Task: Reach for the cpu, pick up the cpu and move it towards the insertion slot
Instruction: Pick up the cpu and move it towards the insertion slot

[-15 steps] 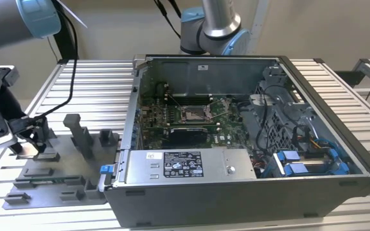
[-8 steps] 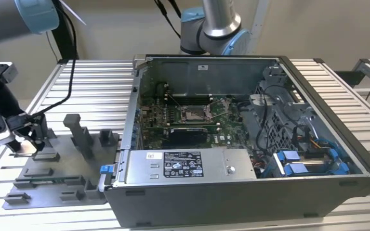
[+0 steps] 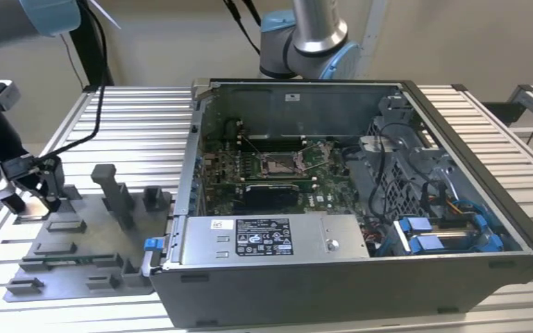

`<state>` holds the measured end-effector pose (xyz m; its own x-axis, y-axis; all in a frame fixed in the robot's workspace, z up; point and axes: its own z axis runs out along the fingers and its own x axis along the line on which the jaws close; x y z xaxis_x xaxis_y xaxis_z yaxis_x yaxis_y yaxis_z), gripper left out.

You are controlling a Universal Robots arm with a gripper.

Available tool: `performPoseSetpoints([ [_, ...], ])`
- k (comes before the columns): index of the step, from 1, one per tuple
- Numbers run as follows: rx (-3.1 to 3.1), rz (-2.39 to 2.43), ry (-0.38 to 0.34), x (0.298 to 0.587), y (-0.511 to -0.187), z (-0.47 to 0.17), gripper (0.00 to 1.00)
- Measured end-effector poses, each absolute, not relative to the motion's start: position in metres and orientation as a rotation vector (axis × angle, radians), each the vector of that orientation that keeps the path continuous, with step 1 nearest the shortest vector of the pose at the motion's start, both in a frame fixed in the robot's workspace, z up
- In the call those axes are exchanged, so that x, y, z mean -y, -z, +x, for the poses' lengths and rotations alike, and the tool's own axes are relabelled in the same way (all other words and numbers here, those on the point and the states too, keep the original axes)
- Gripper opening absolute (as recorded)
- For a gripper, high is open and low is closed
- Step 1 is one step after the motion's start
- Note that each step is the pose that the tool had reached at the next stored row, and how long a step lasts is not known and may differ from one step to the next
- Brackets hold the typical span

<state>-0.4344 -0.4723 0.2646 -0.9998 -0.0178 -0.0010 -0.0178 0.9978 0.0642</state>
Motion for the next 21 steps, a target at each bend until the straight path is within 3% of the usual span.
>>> performPoseSetpoints([
  [21,-3.139,-0.028,-0.101,0.472,-0.302,-0.435,0.0],
])
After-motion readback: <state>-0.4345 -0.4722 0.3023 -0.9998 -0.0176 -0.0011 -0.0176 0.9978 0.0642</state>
